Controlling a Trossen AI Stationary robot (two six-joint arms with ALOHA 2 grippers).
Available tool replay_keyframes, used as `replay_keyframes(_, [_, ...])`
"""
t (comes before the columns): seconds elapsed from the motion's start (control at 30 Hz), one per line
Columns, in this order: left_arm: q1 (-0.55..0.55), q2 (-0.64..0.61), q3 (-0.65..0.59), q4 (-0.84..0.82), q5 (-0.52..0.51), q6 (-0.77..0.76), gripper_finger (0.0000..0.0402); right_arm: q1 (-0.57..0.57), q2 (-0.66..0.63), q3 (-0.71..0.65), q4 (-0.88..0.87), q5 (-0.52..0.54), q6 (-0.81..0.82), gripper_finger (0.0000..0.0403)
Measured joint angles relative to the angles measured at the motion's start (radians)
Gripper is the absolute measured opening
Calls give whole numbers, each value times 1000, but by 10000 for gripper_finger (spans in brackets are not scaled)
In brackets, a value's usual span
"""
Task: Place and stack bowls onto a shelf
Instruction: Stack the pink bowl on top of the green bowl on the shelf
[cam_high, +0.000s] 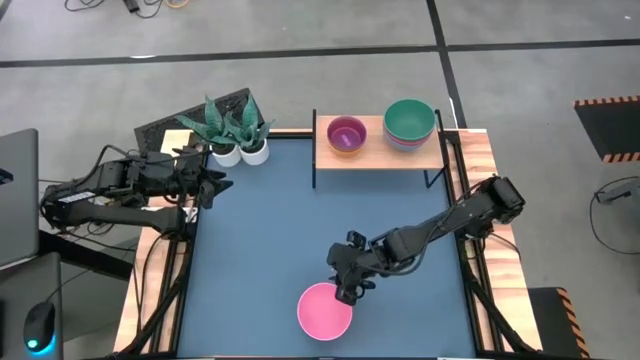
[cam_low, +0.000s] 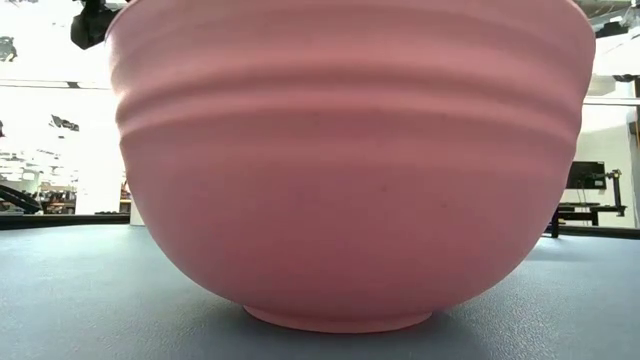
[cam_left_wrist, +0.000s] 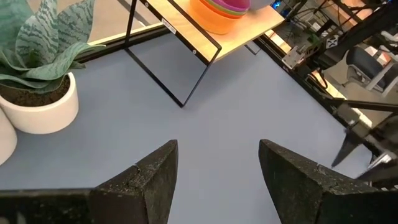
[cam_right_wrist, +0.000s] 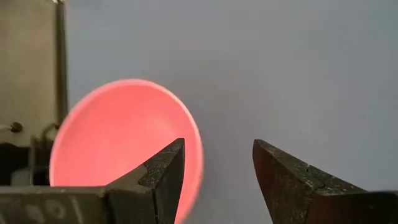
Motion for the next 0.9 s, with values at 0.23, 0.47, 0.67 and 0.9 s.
replay_keyframes(0.23, [0, 0, 0, -15, -1, -13, 209, -2, 58, 1, 77, -27, -12, 217])
replay_keyframes(0.47, [0, 0, 0, -45, -1, -16, 209, -6, 116, 0, 96, -44, -3, 217])
replay_keyframes(0.67, [0, 0, 0, -46, -1, -20, 209, 14, 182, 3, 104, -88, 35, 217])
replay_keyframes(0.9, [0, 0, 0, -49, 2, -27, 209, 14, 220, 2, 91, -116, 94, 194])
